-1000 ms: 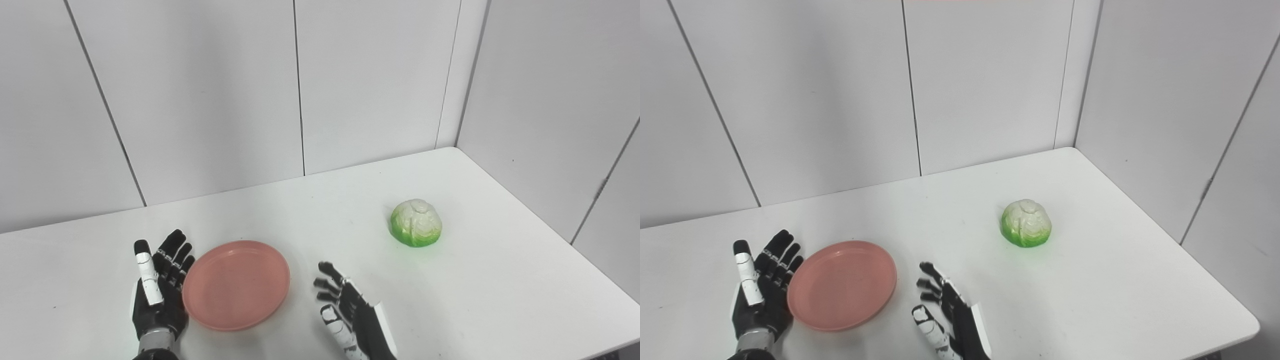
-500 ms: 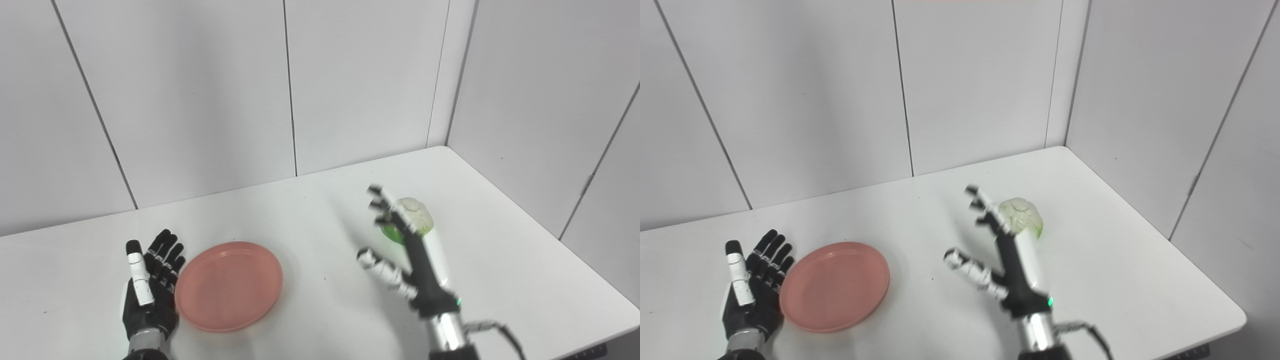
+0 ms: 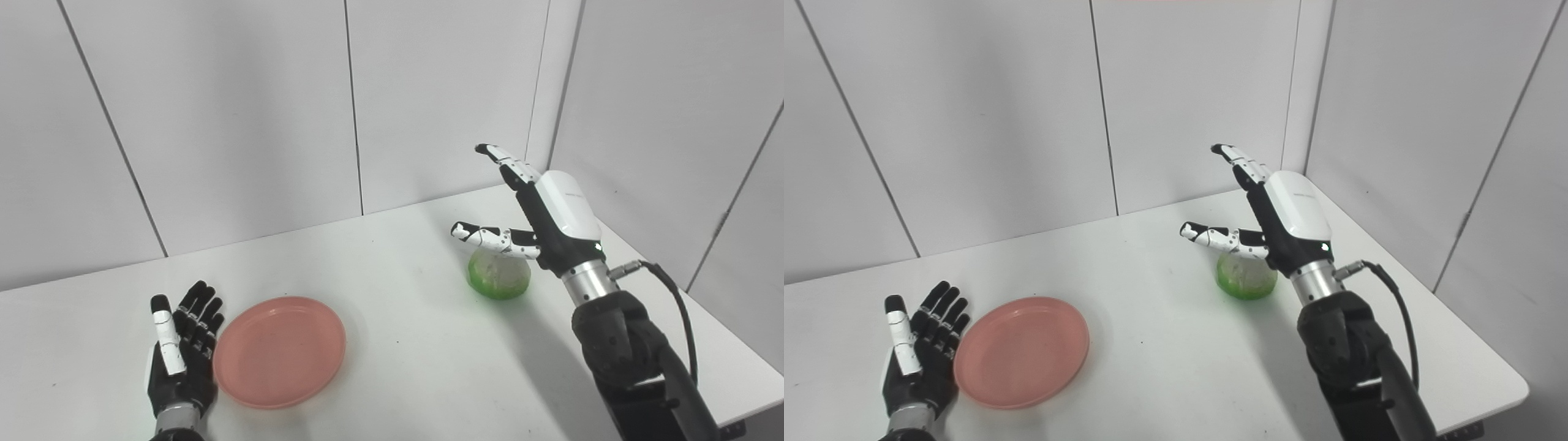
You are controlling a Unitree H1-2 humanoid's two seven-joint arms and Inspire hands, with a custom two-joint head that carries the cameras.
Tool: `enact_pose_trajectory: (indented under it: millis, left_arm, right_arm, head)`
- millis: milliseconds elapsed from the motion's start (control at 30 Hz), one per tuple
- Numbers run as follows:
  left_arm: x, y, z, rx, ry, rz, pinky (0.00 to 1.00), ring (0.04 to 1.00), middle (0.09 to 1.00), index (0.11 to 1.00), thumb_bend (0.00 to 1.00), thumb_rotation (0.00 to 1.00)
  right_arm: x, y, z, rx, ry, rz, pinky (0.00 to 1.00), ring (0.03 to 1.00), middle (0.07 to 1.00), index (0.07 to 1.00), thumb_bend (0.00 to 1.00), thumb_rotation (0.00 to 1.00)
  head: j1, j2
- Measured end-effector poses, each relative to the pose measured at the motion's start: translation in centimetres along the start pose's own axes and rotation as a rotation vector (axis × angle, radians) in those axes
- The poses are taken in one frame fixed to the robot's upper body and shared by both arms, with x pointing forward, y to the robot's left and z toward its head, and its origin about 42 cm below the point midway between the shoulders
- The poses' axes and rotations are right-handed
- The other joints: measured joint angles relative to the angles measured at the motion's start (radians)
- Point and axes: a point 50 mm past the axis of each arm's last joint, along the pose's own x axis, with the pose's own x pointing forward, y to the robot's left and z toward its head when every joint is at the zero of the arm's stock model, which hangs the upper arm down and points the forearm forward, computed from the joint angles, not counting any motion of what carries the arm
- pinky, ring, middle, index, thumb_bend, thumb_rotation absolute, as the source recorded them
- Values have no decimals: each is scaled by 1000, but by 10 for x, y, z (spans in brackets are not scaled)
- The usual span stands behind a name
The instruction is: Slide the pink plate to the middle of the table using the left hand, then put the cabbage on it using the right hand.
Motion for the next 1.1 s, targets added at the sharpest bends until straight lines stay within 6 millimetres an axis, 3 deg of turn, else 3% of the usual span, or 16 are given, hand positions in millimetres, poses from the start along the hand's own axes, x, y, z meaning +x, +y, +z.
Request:
enact_pose_trajectory:
  millis: [167, 300, 433, 500, 667, 867, 1100]
  left_arm:
    - [2, 1, 1, 3, 0, 0, 932, 865, 833, 726, 994, 899]
    - [2, 1, 1, 2, -2, 0, 924, 867, 833, 731, 979, 897]
    - [1, 0, 0, 0, -3, -1, 922, 879, 845, 752, 962, 900]
    - [1, -1, 0, -6, -3, -3, 912, 874, 848, 753, 963, 896]
    - [1, -1, 0, -6, -4, -4, 906, 873, 846, 749, 961, 893]
    - [0, -1, 0, -9, -6, -4, 939, 882, 861, 755, 967, 894]
    - [-1, 0, 0, -11, -6, -4, 940, 882, 851, 752, 955, 889]
  right_arm:
    - [24, -3, -17, -138, 41, 211, 967, 977, 946, 871, 1000, 588]
    - [44, -3, -30, -254, 96, 394, 954, 957, 945, 856, 1000, 523]
    - [61, 7, -41, -310, 164, 556, 826, 929, 924, 822, 1000, 388]
    - [66, 13, -48, -319, 194, 616, 807, 941, 933, 825, 1000, 356]
    - [76, 34, -55, -353, 237, 779, 806, 933, 937, 829, 1000, 309]
    - [85, 42, -63, -370, 281, 851, 675, 879, 921, 829, 1000, 273]
    - [85, 45, -68, -333, 292, 848, 721, 892, 909, 819, 1000, 267]
  head:
    - [5, -2]
    - [6, -3]
    - [14, 2]
    - [14, 2]
    - [14, 5]
    - [18, 6]
    - [29, 15]
